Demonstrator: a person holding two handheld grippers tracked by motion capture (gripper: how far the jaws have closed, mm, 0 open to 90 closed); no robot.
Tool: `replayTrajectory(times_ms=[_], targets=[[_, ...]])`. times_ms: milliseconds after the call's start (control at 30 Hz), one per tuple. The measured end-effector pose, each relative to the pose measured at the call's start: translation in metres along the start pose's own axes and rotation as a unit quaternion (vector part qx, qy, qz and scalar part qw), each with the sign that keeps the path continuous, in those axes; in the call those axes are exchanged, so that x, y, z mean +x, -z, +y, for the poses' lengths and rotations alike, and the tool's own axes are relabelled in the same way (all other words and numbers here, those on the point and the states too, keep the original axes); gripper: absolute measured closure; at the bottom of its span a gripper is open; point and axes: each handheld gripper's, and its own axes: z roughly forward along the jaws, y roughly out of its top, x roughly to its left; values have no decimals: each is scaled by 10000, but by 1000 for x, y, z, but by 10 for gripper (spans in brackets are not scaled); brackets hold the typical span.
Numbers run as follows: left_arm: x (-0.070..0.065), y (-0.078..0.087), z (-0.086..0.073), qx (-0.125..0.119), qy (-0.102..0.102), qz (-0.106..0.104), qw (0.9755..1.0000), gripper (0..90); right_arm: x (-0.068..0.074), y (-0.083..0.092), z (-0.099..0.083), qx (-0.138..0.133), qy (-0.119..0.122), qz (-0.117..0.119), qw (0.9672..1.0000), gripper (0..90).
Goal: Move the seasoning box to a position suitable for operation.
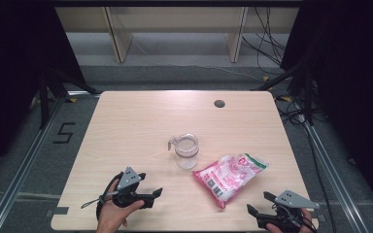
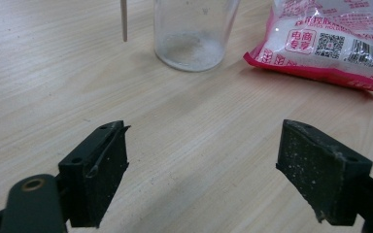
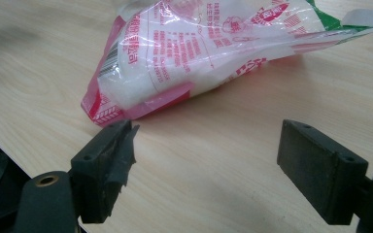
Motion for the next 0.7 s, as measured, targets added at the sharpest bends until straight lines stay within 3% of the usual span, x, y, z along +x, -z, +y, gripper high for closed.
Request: replayTrajectory(times_ms=[33, 100, 133, 167, 200, 233, 267, 300, 567, 700], targets=[[1, 1, 1, 17, -62, 26, 10000, 177, 2, 1, 0, 40, -119, 27, 9999, 217], [1, 0, 0, -58, 42, 12, 10000, 177, 0, 1, 0, 58, 29, 21, 10000, 217], [2, 1, 0, -19, 13, 58, 10000, 176, 2, 1, 0, 77, -29, 8, 10000, 216], [2, 1, 0, -39, -1, 60, 10000, 176, -1, 0, 1, 38, 133, 1, 9999, 215], [3, 1, 0, -65, -33, 60, 10000, 176, 1, 1, 0, 54, 47, 1, 10000, 215], [3, 0, 0, -74, 50, 92, 9999, 178, -1, 0, 1, 15, 192, -21, 9998, 215], [3, 0, 0, -74, 50, 92, 9999, 186, -1, 0, 1, 15, 192, -21, 9998, 215], [5, 1, 0, -69, -142, 63, 9999, 205, 0, 0, 0, 44, 117, 22, 9999, 214], [14, -4, 3, -202, 134, 189, 9995, 217, 0, -1, 0, -15, 152, 20, 9999, 210], [22, -11, 8, -183, 96, 231, 9995, 207, 1, 0, 0, 60, 29, -1, 10000, 209]])
